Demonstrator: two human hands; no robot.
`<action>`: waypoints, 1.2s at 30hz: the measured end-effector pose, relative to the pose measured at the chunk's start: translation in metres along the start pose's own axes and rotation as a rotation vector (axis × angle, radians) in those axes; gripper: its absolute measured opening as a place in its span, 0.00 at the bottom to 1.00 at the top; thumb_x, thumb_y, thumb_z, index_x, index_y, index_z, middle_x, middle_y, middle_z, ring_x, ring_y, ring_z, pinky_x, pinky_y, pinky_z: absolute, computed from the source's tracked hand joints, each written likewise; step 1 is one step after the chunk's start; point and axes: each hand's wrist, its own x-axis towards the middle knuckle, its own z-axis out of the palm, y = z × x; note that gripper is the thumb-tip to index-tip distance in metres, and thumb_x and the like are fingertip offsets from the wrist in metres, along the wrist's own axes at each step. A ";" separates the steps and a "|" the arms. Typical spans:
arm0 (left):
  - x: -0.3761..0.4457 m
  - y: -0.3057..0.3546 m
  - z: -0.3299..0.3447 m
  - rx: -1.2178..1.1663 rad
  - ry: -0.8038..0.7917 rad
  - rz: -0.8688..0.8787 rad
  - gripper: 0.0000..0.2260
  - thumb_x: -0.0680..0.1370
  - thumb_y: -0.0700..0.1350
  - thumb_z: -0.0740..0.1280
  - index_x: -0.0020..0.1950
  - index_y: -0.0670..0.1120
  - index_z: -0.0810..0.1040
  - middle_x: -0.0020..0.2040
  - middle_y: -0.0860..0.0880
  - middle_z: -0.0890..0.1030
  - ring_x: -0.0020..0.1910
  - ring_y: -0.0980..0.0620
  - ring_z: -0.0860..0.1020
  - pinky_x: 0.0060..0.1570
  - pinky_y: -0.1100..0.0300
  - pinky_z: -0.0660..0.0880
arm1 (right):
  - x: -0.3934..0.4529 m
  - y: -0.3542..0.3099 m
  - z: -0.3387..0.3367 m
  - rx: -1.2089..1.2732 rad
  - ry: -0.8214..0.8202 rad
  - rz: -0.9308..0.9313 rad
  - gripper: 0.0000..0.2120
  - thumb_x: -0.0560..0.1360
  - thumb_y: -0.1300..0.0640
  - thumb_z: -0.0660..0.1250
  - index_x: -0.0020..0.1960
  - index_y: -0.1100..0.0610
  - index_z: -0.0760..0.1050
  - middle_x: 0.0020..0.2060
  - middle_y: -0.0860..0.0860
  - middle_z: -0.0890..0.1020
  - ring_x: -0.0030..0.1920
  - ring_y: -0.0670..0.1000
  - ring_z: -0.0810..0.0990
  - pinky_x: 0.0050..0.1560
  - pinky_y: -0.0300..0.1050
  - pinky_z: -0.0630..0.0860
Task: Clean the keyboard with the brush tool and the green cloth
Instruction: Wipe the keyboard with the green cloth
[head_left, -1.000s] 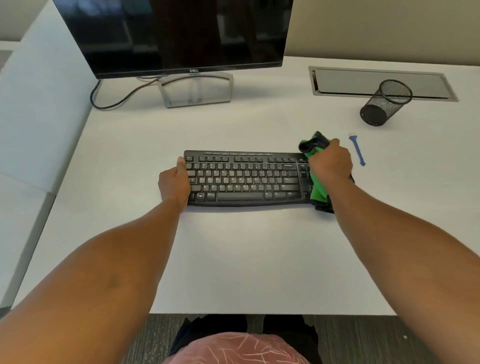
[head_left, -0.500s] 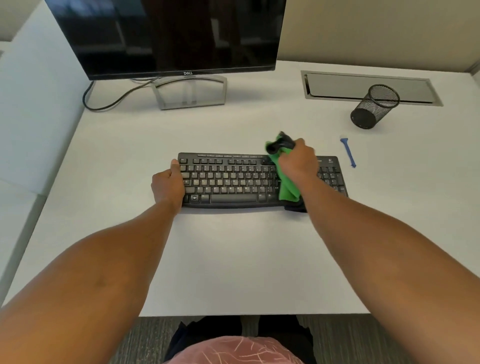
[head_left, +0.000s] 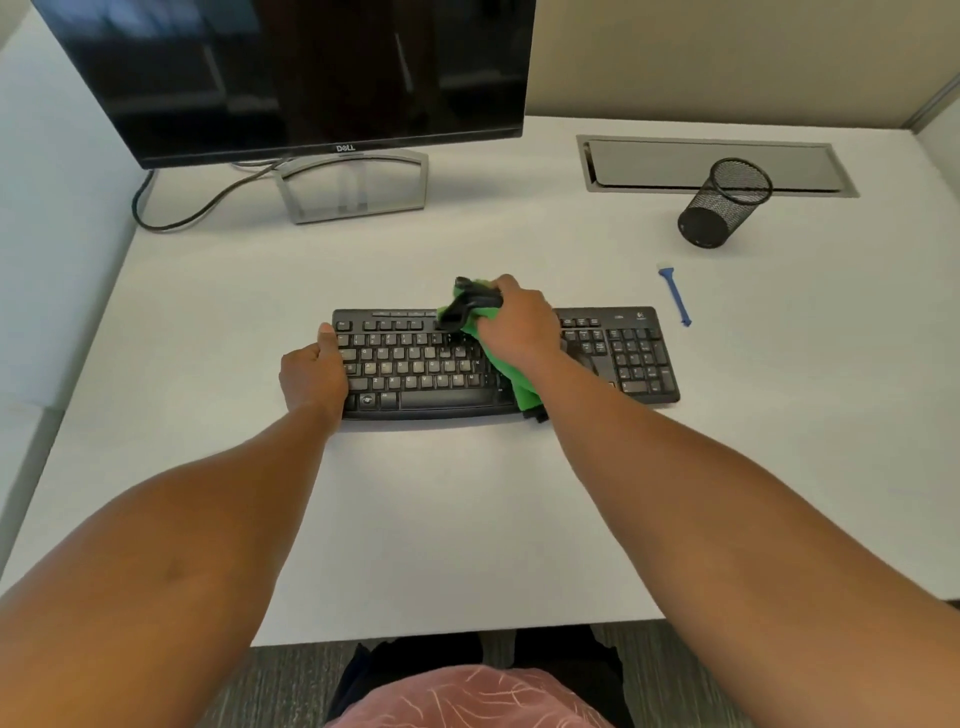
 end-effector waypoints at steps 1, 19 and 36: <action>0.000 0.001 -0.001 0.000 0.001 0.000 0.25 0.81 0.60 0.60 0.31 0.46 0.71 0.33 0.48 0.77 0.34 0.48 0.74 0.43 0.55 0.75 | 0.000 0.003 0.003 0.000 0.021 -0.013 0.21 0.74 0.52 0.67 0.65 0.53 0.71 0.50 0.53 0.81 0.49 0.55 0.79 0.48 0.52 0.80; -0.006 0.003 -0.001 0.003 -0.017 0.021 0.24 0.83 0.59 0.59 0.34 0.44 0.71 0.32 0.48 0.75 0.32 0.50 0.71 0.35 0.60 0.70 | 0.004 0.119 -0.051 -0.015 0.257 0.525 0.29 0.71 0.54 0.65 0.71 0.54 0.64 0.62 0.58 0.73 0.64 0.62 0.71 0.59 0.56 0.73; -0.008 0.007 0.000 0.052 0.016 0.011 0.25 0.83 0.58 0.59 0.31 0.44 0.66 0.31 0.48 0.73 0.32 0.49 0.69 0.37 0.57 0.68 | -0.011 0.134 -0.060 -0.111 0.267 0.422 0.28 0.71 0.59 0.66 0.70 0.51 0.68 0.56 0.59 0.75 0.58 0.62 0.75 0.54 0.56 0.76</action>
